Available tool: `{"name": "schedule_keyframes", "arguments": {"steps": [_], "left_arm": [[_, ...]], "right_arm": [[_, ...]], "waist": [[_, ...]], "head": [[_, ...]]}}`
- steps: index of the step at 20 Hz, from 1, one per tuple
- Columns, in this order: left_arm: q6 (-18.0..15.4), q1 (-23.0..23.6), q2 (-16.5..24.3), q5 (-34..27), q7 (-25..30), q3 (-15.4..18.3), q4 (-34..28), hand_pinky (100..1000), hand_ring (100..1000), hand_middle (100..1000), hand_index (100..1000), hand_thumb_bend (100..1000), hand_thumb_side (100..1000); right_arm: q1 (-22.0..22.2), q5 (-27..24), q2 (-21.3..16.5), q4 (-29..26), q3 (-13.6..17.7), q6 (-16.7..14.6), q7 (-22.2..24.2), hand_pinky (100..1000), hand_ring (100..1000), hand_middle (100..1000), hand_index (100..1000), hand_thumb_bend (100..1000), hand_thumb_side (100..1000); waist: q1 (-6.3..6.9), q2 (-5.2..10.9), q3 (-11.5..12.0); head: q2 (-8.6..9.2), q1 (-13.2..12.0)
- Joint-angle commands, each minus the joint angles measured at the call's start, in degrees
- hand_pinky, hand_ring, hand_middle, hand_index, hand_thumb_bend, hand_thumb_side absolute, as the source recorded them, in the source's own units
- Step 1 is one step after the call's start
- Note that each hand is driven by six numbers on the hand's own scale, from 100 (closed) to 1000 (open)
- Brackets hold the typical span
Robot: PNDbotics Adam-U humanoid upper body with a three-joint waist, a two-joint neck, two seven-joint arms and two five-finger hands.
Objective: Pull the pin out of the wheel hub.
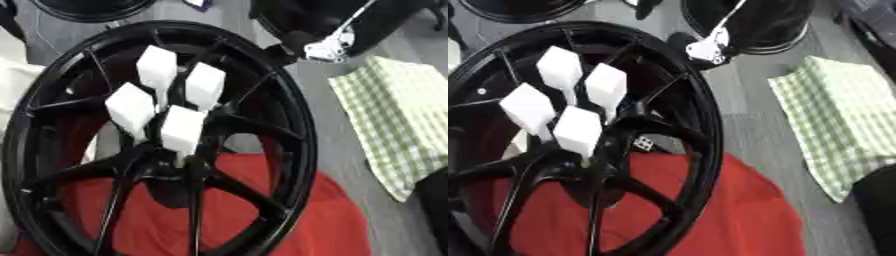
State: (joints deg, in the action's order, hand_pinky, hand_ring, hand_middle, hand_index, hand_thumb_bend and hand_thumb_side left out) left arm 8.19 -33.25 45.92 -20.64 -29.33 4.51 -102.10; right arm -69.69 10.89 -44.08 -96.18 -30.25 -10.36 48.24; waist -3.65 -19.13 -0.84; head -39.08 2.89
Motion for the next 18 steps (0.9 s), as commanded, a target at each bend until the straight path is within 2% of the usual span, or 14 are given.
{"name": "schedule_keyframes", "arguments": {"steps": [1,6,14,18], "left_arm": [[-0.2,-0.5,1.8,0.2,0.0,1.0,-0.6,739,783,788,812,309,929],[-0.3,-0.7,1.6,0.1,0.2,0.9,-0.6,739,783,788,812,307,931],[-0.3,-1.2,1.1,-0.1,0.4,1.0,-0.4,739,783,788,812,303,934],[-0.3,-1.4,0.9,-0.2,0.4,1.1,-0.4,739,782,780,812,301,935]], "right_arm": [[-1.8,-0.4,0.5,1.3,0.1,-0.7,1.5,911,867,805,852,100,324],[-3.0,0.2,2.7,3.7,-1.4,-2.2,2.1,913,876,819,856,127,304],[-3.8,1.5,5.0,6.1,-2.9,-4.9,1.2,913,877,821,865,147,280],[-3.9,1.2,5.3,6.5,-3.6,-6.2,1.8,919,888,835,875,214,236]], "waist": [[0.26,1.17,0.1],[0.22,1.12,0.5],[-0.13,0.08,1.6],[-0.48,-0.65,2.3]], "head": [[0.79,0.2],[0.96,0.5],[1.27,0.7],[1.21,0.6]]}}
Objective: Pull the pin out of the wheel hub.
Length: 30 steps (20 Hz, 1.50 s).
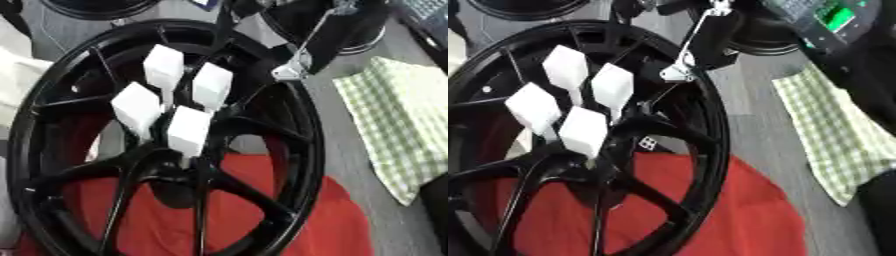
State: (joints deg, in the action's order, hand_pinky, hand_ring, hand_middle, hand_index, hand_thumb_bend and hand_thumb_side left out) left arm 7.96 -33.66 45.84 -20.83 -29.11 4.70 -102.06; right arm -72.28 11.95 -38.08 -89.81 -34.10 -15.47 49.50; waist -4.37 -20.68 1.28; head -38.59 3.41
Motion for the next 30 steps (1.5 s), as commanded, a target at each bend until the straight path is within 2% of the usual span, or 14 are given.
{"name": "schedule_keyframes", "arguments": {"steps": [1,4,20,30], "left_arm": [[-0.1,-1.0,1.0,-0.1,0.2,1.0,-0.4,739,782,779,812,300,935],[-0.1,-1.1,1.0,-0.4,0.1,1.1,-0.3,739,781,779,811,297,936],[-0.2,-1.7,0.4,-0.8,0.3,1.1,-0.2,741,780,780,811,287,939],[-0.2,-1.9,0.2,-1.1,0.0,1.3,-0.1,743,780,780,811,280,939]], "right_arm": [[-1.3,-0.1,-0.7,0.2,0.2,-1.4,1.0,920,891,838,877,237,234],[-1.2,-0.8,-0.8,0.5,0.2,-2.3,2.2,920,891,836,877,257,226],[-2.0,-2.2,1.0,2.4,-1.0,-3.1,2.5,914,881,818,863,224,243],[-1.7,-1.6,1.6,4.1,-1.8,-4.1,2.5,910,877,789,834,204,198]], "waist": [[0.17,0.74,0.3],[-0.02,0.31,0.5],[-0.31,-0.66,1.2],[-0.49,-1.01,1.7]], "head": [[0.7,0.1],[0.61,0.1],[0.67,1.1],[1.42,1.6]]}}
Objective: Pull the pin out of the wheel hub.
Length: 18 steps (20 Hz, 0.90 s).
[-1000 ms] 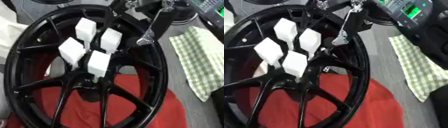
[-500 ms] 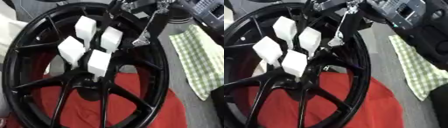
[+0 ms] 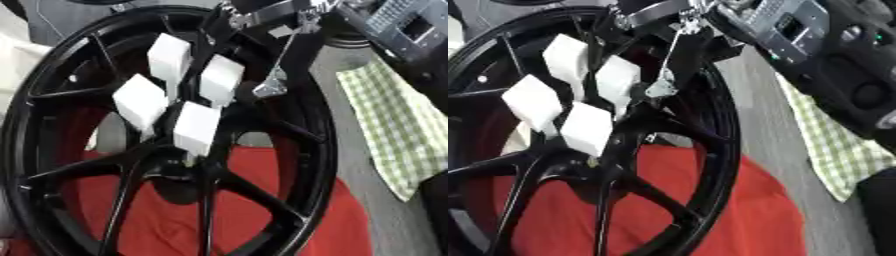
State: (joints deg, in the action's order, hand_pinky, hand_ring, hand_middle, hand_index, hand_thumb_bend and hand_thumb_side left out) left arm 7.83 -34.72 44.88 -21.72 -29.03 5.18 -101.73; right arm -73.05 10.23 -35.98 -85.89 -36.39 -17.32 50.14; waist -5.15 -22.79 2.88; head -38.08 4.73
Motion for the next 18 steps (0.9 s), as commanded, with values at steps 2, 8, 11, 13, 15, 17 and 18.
{"name": "schedule_keyframes", "arguments": {"steps": [2,8,11,13,15,17,18], "left_arm": [[-0.1,-0.9,1.1,-0.2,-0.1,0.8,-0.5,743,780,781,812,279,940],[-0.2,-1.0,1.1,-0.3,-0.3,0.9,-0.5,744,780,781,812,269,940],[-0.2,-1.0,1.0,-0.4,-0.3,0.9,-0.5,744,780,781,813,273,943],[-0.2,-1.1,0.9,-0.5,-0.3,0.9,-0.5,744,780,781,813,271,945],[-0.3,-1.1,0.9,-0.6,-0.3,1.0,-0.5,745,779,781,813,269,948],[-0.3,-1.1,0.9,-0.7,-0.4,1.0,-0.5,745,777,780,813,266,951],[-0.3,-1.1,0.9,-0.7,-0.4,1.1,-0.5,745,777,780,813,266,951]], "right_arm": [[-0.9,0.1,-0.4,0.5,0.5,-2.2,1.8,904,869,772,823,238,176],[-1.0,1.0,0.1,1.6,0.6,0.4,1.8,899,856,737,793,273,116],[-0.9,1.1,0.3,1.6,0.3,0.8,1.8,895,842,678,747,248,117],[-0.9,1.0,0.4,1.7,0.2,0.9,1.8,892,829,621,703,236,100],[-0.9,0.8,0.6,1.9,0.2,1.0,1.8,884,805,557,642,212,100],[-0.9,0.3,0.7,2.2,0.4,1.0,1.6,873,780,495,578,168,100],[-0.9,-0.1,0.8,2.4,0.6,1.2,1.2,870,773,480,562,146,100]], "waist": [[0.26,1.04,0.2],[0.2,0.85,0.3],[0.13,0.75,0.4],[0.1,0.7,0.4],[0.08,0.68,0.5],[0.05,0.66,0.5],[0.05,0.65,0.5]], "head": [[0.99,0.3],[1.05,0.4],[1.07,0.5],[1.06,0.5],[1.04,0.6],[1.0,0.6],[1.0,0.6]]}}
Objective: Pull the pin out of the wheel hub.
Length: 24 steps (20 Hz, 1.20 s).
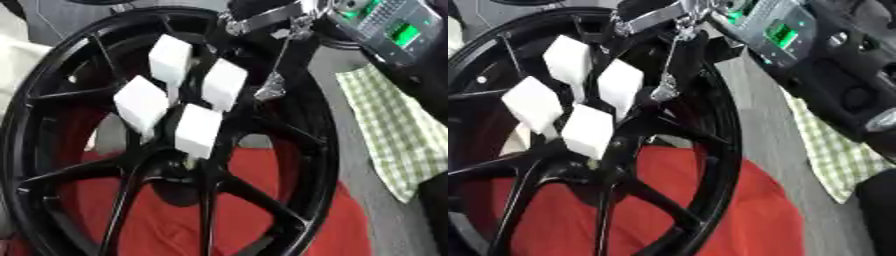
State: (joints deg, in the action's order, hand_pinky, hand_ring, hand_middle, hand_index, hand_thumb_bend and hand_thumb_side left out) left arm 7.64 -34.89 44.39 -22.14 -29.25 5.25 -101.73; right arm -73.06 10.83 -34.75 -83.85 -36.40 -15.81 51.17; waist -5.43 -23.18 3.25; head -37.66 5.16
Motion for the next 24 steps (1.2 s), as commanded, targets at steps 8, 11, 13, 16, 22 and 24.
{"name": "schedule_keyframes", "arguments": {"steps": [8,11,13,16,22,24], "left_arm": [[-0.2,-0.8,1.5,-0.4,-0.2,1.1,-0.4,747,778,781,814,263,951],[-0.2,-0.6,1.6,-0.3,-0.2,1.2,-0.3,747,778,782,815,261,951],[-0.2,-0.6,1.7,-0.4,-0.3,1.3,-0.2,747,778,782,815,261,951],[-0.2,-0.5,1.7,-0.4,-0.4,1.3,-0.2,747,778,782,815,261,951],[-0.3,0.1,2.6,-0.2,-1.1,1.9,0.0,749,778,782,815,259,948],[-0.3,0.4,2.8,-0.3,-1.3,2.0,0.1,749,777,782,815,260,948]], "right_arm": [[-1.3,-5.9,-0.1,1.1,1.4,3.3,-2.7,839,718,393,465,100,100],[-1.8,-7.9,-0.1,1.4,2.3,5.2,-3.4,827,699,375,443,118,134],[-2.0,-8.8,-0.1,1.4,2.6,6.2,-3.7,827,699,375,443,118,134],[-2.1,-9.3,-0.2,1.1,2.7,6.9,-3.7,827,699,375,443,118,134],[-5.6,-13.4,-0.5,1.3,6.9,8.9,-3.6,826,680,348,420,134,155],[-6.0,-14.7,-1.5,0.8,8.5,9.5,-3.9,824,675,346,418,119,145]], "waist": [[0.3,1.47,-0.1],[0.22,1.78,-0.3],[0.18,1.88,-0.4],[0.17,1.91,-0.4],[-0.44,2.78,-1.3],[-0.48,2.99,-1.7]], "head": [[0.12,0.0],[0.13,-0.1],[0.13,-0.2],[0.13,-0.2],[-0.05,-0.8],[-0.16,-1.1]]}}
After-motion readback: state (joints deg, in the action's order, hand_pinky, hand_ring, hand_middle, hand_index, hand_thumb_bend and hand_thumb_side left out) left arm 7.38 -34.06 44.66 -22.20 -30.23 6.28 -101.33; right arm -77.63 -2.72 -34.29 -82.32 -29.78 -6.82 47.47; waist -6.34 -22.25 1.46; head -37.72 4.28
